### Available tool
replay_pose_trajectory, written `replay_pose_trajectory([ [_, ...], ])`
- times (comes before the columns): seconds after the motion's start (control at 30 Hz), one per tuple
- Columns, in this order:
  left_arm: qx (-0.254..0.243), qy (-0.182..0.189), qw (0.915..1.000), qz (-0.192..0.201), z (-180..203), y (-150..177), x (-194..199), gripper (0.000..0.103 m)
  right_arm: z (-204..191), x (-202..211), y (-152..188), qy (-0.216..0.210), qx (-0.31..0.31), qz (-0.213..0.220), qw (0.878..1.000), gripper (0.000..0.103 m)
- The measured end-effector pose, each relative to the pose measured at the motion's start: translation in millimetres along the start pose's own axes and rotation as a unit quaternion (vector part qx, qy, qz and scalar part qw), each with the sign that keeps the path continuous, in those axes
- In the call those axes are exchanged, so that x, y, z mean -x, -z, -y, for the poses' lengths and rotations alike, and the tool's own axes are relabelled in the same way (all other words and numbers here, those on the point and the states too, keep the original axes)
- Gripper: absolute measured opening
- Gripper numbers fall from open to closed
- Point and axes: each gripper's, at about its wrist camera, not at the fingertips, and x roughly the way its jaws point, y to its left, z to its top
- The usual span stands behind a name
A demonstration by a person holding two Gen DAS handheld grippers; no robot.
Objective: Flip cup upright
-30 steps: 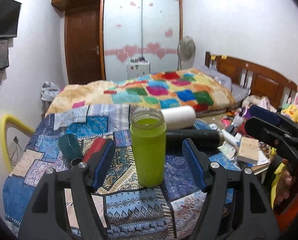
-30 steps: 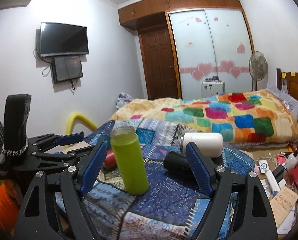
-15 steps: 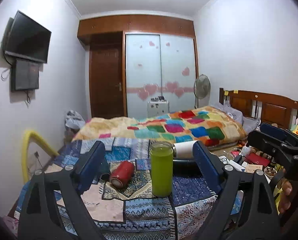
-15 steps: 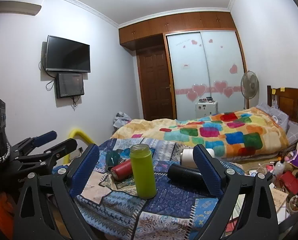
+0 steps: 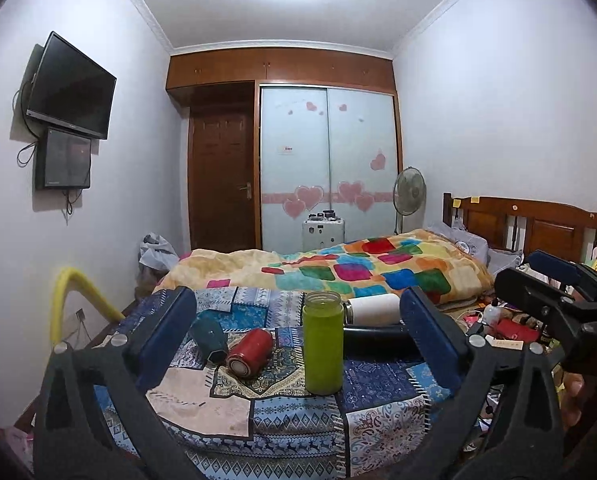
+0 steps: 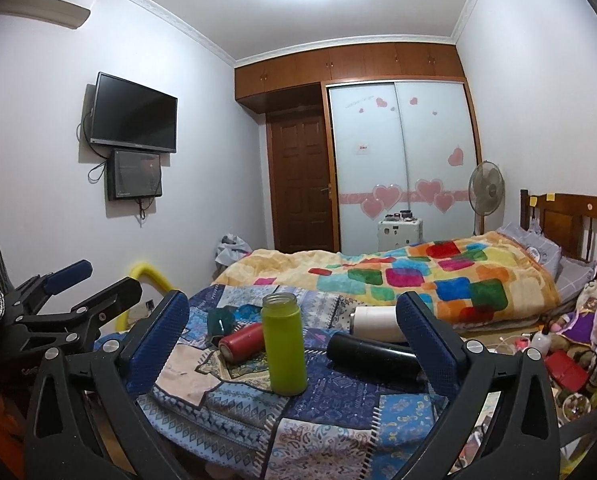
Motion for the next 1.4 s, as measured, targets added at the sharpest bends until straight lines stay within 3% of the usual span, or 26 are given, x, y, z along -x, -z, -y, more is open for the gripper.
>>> replay_pose_trajectory([
  [0.6,0.001,-0.006,0.9998,0.016,-0.5,-3.3,12.3,0.103,-4.7,11.7,0.4,-0.005,-0.004,0.003,1.000,0.103],
  [1.4,0.000,0.009,0.9999,0.010,-2.0,-8.4,13.6,0.103,-9.3,13.8,-5.5,-0.005,-0.002,0.008,1.000,0.103],
])
